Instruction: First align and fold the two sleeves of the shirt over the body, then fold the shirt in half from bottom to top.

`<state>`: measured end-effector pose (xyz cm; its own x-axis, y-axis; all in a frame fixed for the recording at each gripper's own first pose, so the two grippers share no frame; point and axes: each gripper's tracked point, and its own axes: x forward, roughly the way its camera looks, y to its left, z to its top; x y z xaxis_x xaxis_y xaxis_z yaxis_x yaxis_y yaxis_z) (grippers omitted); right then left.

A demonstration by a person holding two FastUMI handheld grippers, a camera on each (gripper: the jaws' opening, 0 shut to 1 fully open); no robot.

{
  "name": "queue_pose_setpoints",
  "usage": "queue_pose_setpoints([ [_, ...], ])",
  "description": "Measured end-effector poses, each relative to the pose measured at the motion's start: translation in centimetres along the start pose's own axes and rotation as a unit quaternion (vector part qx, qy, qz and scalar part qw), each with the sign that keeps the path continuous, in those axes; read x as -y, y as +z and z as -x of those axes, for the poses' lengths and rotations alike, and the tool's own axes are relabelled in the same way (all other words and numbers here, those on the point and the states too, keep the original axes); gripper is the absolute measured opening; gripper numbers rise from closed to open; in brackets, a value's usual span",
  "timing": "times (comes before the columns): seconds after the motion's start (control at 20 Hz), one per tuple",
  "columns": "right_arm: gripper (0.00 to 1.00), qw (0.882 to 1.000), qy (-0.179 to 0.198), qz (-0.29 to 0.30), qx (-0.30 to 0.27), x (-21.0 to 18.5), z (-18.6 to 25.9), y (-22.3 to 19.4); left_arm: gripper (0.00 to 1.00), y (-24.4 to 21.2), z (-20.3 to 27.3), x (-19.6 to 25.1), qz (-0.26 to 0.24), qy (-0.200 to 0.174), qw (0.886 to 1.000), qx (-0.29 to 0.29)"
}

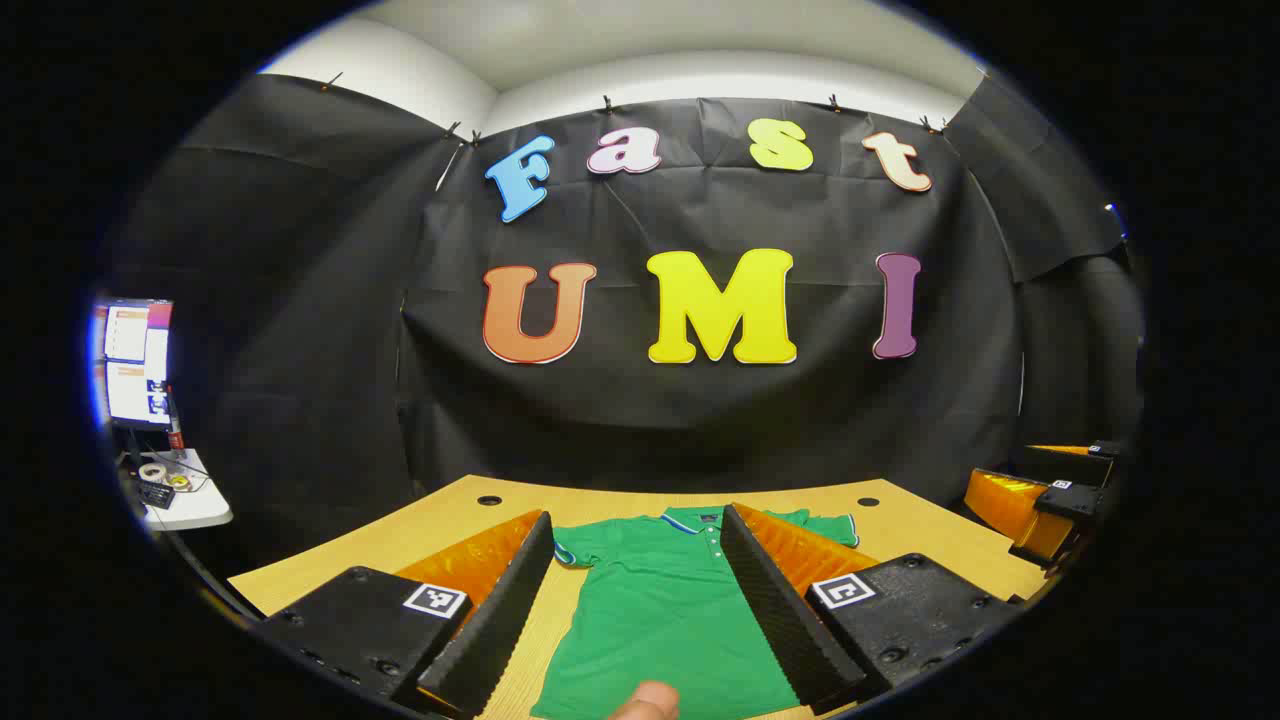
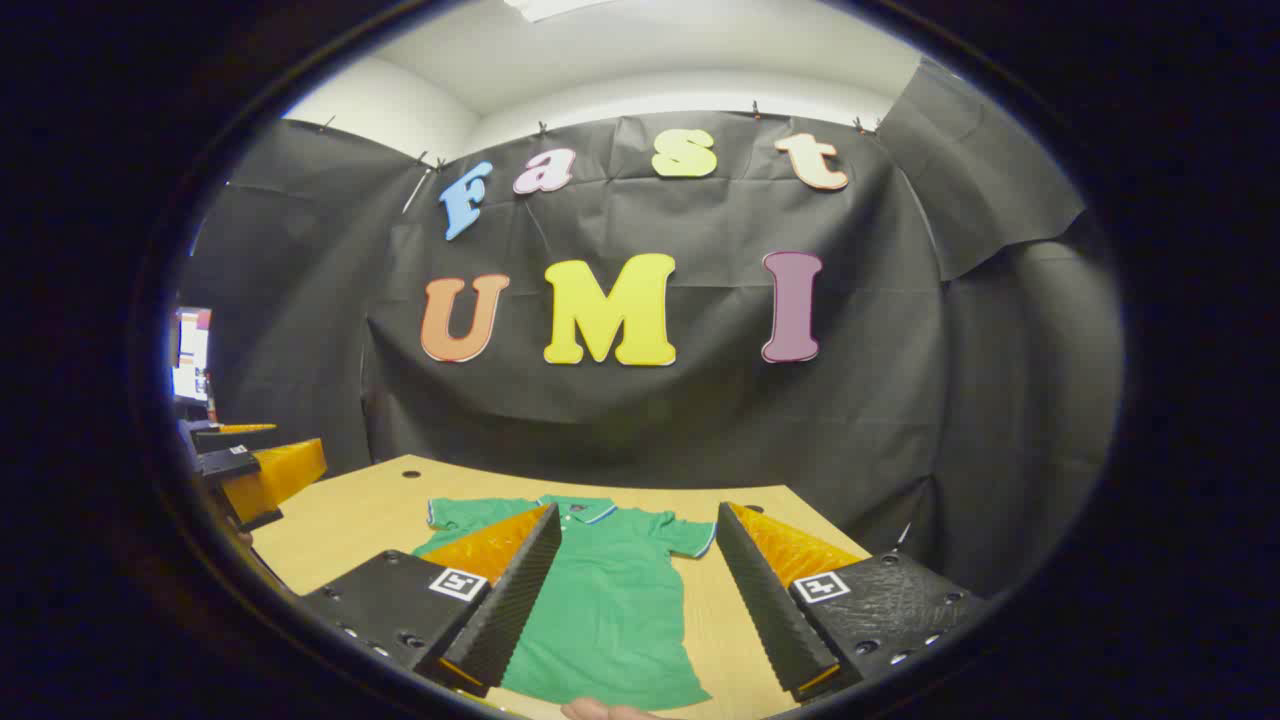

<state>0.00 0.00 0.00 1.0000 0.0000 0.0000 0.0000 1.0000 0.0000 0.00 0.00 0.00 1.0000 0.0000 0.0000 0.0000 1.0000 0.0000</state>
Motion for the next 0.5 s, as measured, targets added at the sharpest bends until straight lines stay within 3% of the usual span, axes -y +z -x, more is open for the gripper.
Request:
queue_pose_setpoints([
  [0.5, 0.95, 1.000, -0.007, 0.013, -0.005, 0.3, 0.0, -0.4, 1.00, -0.6, -0.6, -1.5, 0.008, 0.017, 1.000, -0.009],
])
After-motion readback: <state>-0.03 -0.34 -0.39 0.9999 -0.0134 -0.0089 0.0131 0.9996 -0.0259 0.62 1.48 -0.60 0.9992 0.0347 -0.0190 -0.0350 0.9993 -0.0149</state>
